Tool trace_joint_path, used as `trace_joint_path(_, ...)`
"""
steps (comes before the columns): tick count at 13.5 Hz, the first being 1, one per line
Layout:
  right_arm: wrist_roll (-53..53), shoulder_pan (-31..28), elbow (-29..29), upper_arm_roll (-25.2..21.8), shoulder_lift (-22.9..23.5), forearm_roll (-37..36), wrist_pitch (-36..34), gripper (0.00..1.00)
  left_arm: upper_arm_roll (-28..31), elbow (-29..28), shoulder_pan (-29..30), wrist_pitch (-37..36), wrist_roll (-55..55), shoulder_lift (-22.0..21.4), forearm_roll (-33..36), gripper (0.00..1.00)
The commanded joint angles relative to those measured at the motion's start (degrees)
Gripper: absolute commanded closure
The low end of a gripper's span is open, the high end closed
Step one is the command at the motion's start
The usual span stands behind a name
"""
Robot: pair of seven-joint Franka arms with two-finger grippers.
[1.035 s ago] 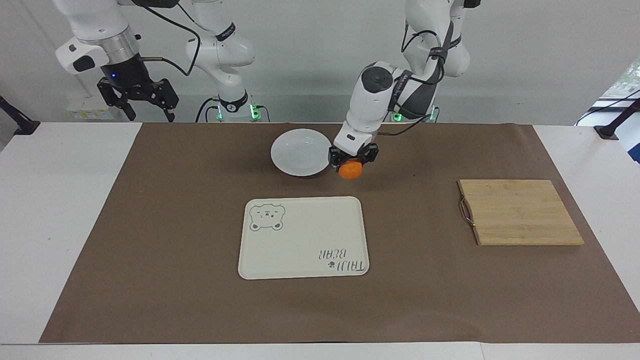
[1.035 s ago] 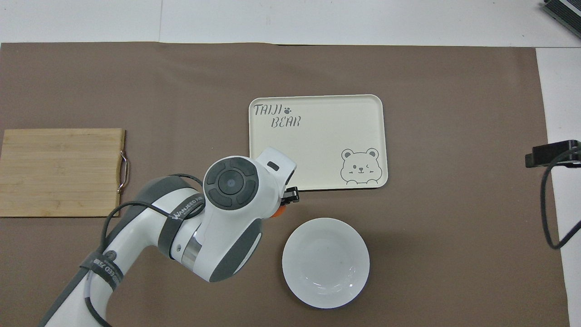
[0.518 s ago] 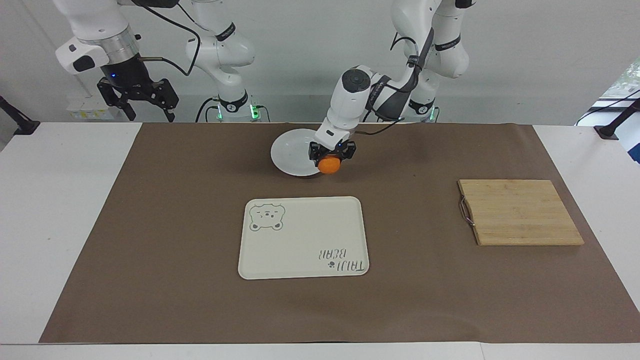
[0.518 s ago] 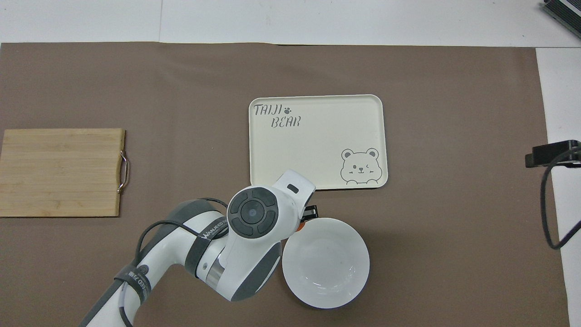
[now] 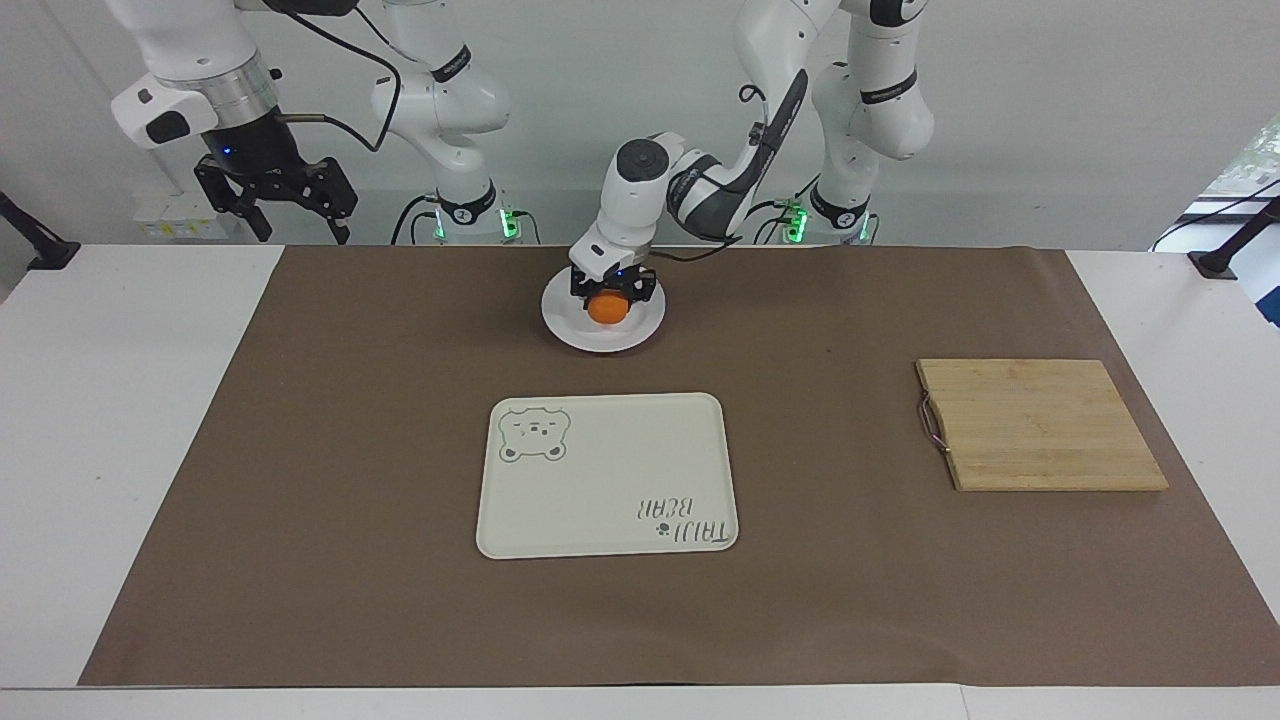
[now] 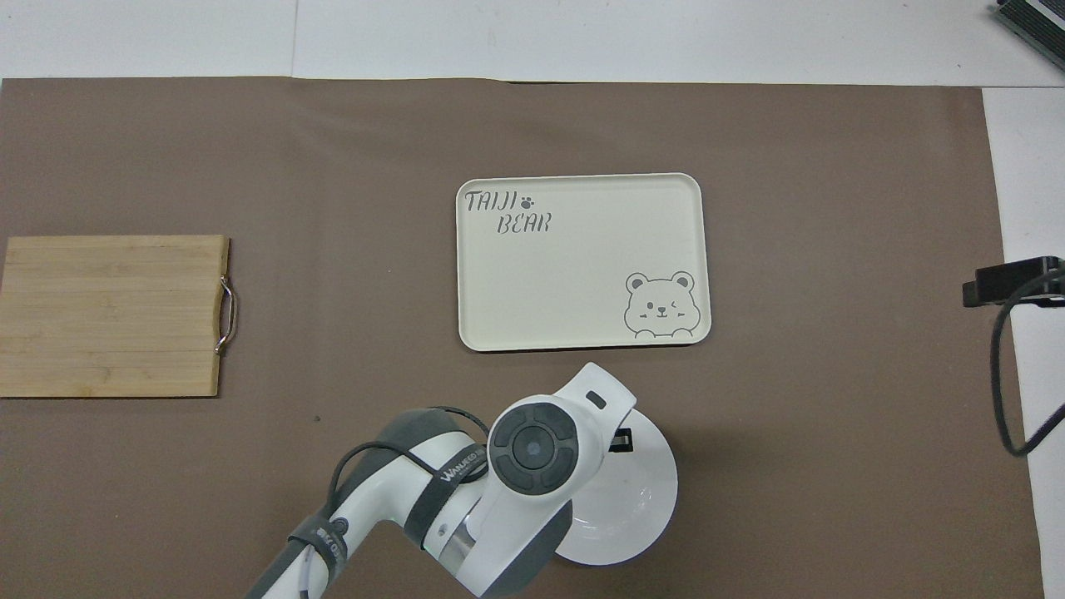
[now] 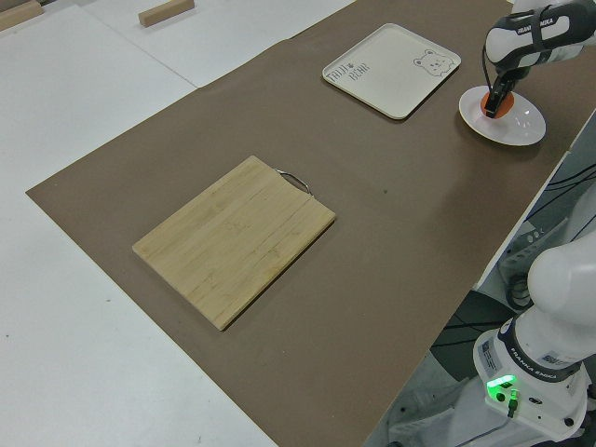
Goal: Place orange and plate with both arms
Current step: 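Lower the orange onto the plate and open the left gripper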
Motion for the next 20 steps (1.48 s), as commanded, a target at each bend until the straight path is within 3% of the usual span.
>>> trace_joint_path(1,-0.5,0.0,1.1,0.0,0.4,-0.3,-1.1,0.00,1.1,-0.5,-0.6,-0.7,0.3,-0.3,-1.0,0.00)
trace_joint_path(4,-0.5,0.0,1.1,0.0,0.4,-0.3,-1.1,0.00,1.7,0.3,4.7,-5.5,1.0,-3.0,-0.3,0.00)
trace_joint_path(8,-0.5,0.0,1.1,0.0,0.4,-0.3,-1.1,0.00,1.8,6.6,14.2,-15.9,1.1,-6.0,-0.1,0.00)
trace_joint_path(11,-0.5,0.0,1.1,0.0,0.4,-0.3,-1.1,0.00,1.8,9.0,20.9,-17.7,2.4,-6.7,3.3,0.00)
trace_joint_path(20,-0.5,0.0,1.1,0.0,0.4,-0.3,-1.1,0.00,1.9,9.8,42.6,-22.7,31.2,-11.6,3.8,0.00)
